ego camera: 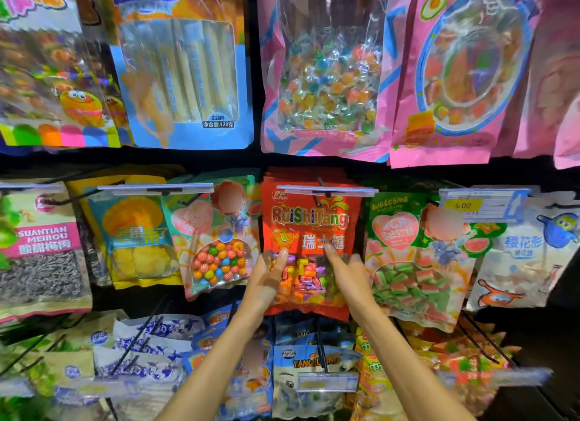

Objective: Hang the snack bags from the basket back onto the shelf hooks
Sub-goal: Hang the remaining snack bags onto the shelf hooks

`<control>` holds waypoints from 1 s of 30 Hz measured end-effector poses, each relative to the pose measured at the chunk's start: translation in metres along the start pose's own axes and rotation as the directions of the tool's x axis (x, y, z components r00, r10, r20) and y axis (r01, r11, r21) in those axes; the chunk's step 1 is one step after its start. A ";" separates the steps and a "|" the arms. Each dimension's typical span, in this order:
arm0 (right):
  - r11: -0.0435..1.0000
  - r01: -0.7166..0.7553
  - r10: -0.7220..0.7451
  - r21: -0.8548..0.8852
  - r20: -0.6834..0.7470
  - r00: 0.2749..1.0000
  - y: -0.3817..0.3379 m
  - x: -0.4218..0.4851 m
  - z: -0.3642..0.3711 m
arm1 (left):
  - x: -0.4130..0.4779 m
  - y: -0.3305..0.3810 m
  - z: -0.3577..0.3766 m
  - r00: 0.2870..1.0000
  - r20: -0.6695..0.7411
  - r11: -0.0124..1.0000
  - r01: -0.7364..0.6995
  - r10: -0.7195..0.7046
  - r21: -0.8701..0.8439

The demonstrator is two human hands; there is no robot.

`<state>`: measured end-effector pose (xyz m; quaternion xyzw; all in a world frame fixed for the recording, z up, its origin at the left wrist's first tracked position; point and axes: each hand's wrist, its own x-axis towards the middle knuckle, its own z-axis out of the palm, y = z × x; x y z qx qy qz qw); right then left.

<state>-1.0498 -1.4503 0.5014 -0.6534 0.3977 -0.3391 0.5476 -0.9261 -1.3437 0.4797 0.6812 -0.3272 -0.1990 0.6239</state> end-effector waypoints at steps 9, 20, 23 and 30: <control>1.000 0.000 0.000 0.007 -0.005 1.000 -0.001 -0.005 0.001 | -0.003 0.001 -0.005 1.000 0.021 1.000 0.023 -0.023 -0.012; 0.999 -0.002 0.007 0.043 -0.118 0.993 0.000 -0.025 0.008 | -0.018 0.006 -0.020 0.995 0.096 1.000 0.014 -0.016 0.018; 0.999 -0.007 0.012 0.035 -0.159 0.987 0.003 -0.033 0.005 | -0.021 0.004 -0.028 0.988 0.153 0.999 -0.002 -0.005 0.047; 0.993 0.024 -0.039 -0.116 -0.129 0.991 0.002 -0.062 -0.008 | -0.033 0.015 -0.048 0.958 0.279 0.940 -0.159 0.072 0.303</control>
